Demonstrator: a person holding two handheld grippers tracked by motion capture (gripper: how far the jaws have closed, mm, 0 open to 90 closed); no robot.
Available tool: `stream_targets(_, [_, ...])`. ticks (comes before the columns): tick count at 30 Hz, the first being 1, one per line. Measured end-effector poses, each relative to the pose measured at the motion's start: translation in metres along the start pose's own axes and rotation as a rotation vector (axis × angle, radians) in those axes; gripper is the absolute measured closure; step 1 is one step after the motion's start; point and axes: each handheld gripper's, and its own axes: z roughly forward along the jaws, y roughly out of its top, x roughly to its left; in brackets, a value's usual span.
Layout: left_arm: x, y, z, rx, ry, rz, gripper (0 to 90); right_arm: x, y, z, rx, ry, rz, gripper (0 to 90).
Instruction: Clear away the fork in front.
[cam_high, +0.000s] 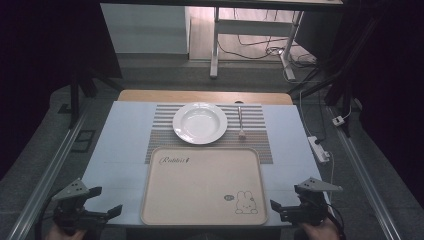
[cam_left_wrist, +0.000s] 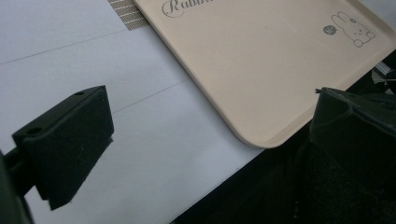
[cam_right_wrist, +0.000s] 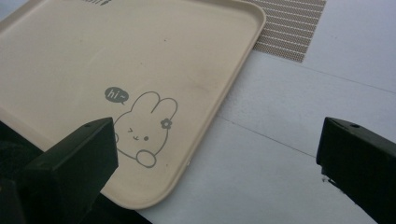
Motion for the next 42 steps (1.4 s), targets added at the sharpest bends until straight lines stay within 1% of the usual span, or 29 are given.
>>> stream_targets(2, [-0.0005,0.0002,0.0003,0.005,0.000,0.002,0.3,0.0002,0.0000,0.0001,0.001,0.003,-0.002,0.0])
stream_targets(7, [-0.0011,0.0006,0.0015,0.018,0.004,0.008,0.3,0.0028,0.0001,0.0001,0.003,0.001,-0.026,0.0])
stream_targets(18, [-0.0001,0.0008,0.0018,0.022,0.002,0.001,0.9,0.0022,0.0005,0.0011,0.012,0.010,-0.023,0.0])
stream_targets(23, [-0.0001,0.0008,0.0019,0.023,0.000,-0.001,1.4,0.0030,0.0009,0.0018,0.020,0.008,-0.033,0.0])
stream_targets(24, [0.0000,0.0008,0.0019,0.024,-0.001,0.000,1.4,0.0033,0.0009,0.0020,0.022,0.006,-0.035,0.0])
stream_targets(25, [0.0000,0.0009,0.0021,0.025,-0.002,0.000,1.8,0.0037,0.0011,0.0020,0.024,-0.007,-0.034,0.0])
stream_targets(28, [0.0002,0.0012,0.0026,0.029,-0.004,-0.001,2.1,0.0037,0.0012,0.0021,0.024,-0.008,-0.033,0.0])
stream_targets(33, [0.0005,0.0010,0.0025,0.028,-0.003,-0.005,2.1,0.0052,0.0017,0.0008,0.010,-0.010,-0.044,0.0])
stream_targets(34, [0.0006,0.0009,0.0024,0.028,-0.004,-0.007,2.1,0.0053,0.0028,0.0005,-0.002,-0.010,-0.057,0.0])
stream_targets(38, [0.0014,0.0006,0.0021,0.028,-0.006,-0.013,2.0,0.0062,0.0048,0.0004,-0.011,-0.018,-0.073,0.0])
stream_targets(39, [0.0016,0.0005,0.0020,0.028,-0.005,-0.015,2.0,0.0064,0.0057,0.0013,-0.022,-0.017,-0.080,0.0])
stream_targets(41, [0.0019,0.0005,0.0020,0.028,-0.006,-0.020,2.0,0.0063,0.0062,0.0019,-0.022,-0.018,-0.081,0.0])
stream_targets(42, [0.0020,0.0005,0.0021,0.028,-0.007,-0.022,2.0,0.0058,0.0064,0.0037,-0.021,-0.008,-0.086,0.0])
